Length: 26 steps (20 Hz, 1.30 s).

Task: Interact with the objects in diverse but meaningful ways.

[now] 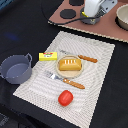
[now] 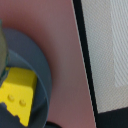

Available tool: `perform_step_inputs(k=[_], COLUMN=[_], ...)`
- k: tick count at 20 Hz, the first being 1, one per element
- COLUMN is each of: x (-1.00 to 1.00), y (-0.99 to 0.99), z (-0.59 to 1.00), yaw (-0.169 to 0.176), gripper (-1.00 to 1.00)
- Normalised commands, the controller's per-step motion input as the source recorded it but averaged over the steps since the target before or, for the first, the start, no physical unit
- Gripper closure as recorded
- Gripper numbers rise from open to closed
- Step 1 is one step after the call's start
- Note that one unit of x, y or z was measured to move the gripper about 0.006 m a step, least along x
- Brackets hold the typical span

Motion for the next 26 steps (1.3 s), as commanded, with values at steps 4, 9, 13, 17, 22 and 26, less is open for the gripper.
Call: perform_step_inputs(k=[4, 9, 13, 17, 22, 26], x=[-0.81, -0.54, -0.34, -0.32, -0.53, -0.56], y=[0.53, 0.26, 0.03, 0.0, 0.1, 0.08], z=[-0.07, -0.09, -0.2, -0.19, -0.19, -0.16], yaw=[0.03, 0.009, -0.001, -0.023, -0.053, -0.074], gripper=[-1.0, -1.0, -1.0, -1.0, -1.0, -1.0])
